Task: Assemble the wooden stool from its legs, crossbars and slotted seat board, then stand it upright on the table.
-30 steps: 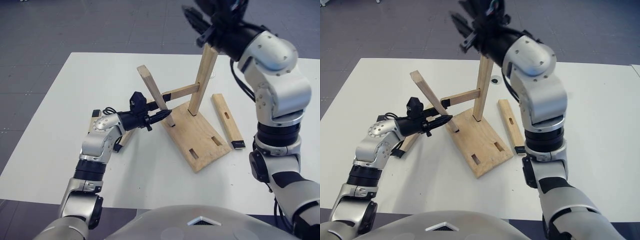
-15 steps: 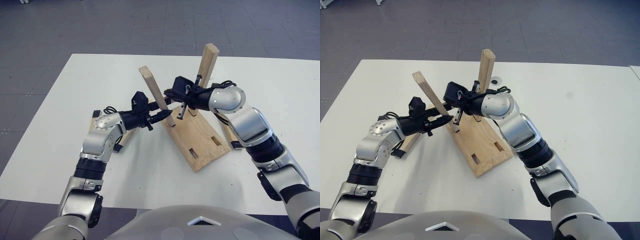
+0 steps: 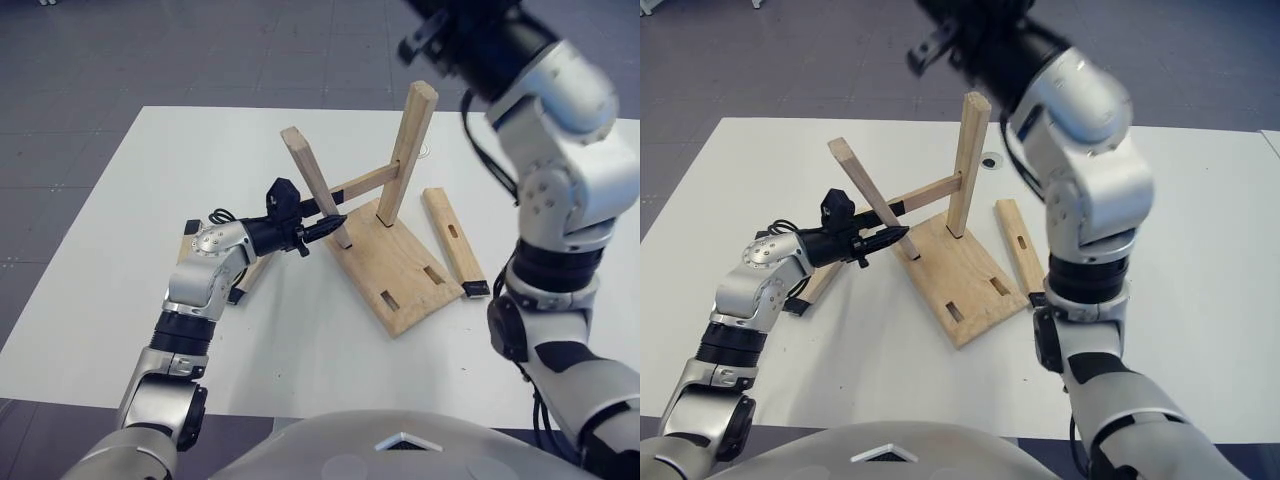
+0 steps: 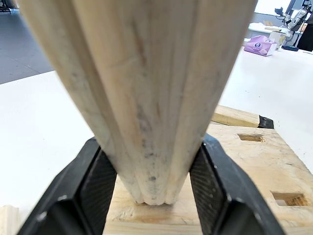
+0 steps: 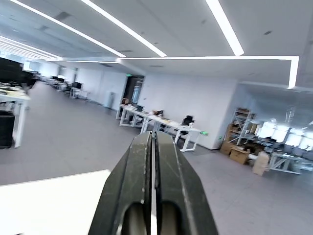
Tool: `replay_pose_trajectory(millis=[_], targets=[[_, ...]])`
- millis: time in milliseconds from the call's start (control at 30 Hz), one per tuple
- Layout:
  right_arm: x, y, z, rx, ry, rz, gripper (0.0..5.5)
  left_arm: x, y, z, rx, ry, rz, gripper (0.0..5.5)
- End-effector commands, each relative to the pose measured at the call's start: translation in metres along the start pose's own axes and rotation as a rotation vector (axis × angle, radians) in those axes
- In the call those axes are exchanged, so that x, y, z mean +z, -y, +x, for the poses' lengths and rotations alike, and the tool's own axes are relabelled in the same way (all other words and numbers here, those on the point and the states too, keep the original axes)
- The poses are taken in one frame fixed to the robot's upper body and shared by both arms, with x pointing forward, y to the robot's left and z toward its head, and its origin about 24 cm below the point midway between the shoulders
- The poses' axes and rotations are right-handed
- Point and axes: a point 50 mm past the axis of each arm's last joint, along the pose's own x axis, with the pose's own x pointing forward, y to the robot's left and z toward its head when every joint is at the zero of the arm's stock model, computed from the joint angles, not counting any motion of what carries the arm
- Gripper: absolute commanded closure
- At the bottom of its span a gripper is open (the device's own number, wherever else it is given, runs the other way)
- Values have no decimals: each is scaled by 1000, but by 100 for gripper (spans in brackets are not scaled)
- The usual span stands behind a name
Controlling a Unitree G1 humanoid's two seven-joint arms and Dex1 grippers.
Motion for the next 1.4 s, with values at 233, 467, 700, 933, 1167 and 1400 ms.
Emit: replay_pose_trajectory(millis=[233,467,700,933,1167,1400], targets=[[-113,114,-49,-261,-497,-233,540,-44,-2,-16,74,-231,-48,345],[-177,87,-55,-113,-667,-318,540,-42,-2,-16,62,-234,-42,345],[-111,-41,-18,540,-166,-123,540,-41,-1,-12,39,-249,-34,345],[-91,-63,-49,661,-180,-70,540,-42,1,-9,51,-234,-39,345],[-147,-28,-81,470,-501,-93,540,-35,-3,-3,45,-255,23,345],[-187,-16,-124,407,-694,-55,540,-17,-7,4,60,-214,44,345]])
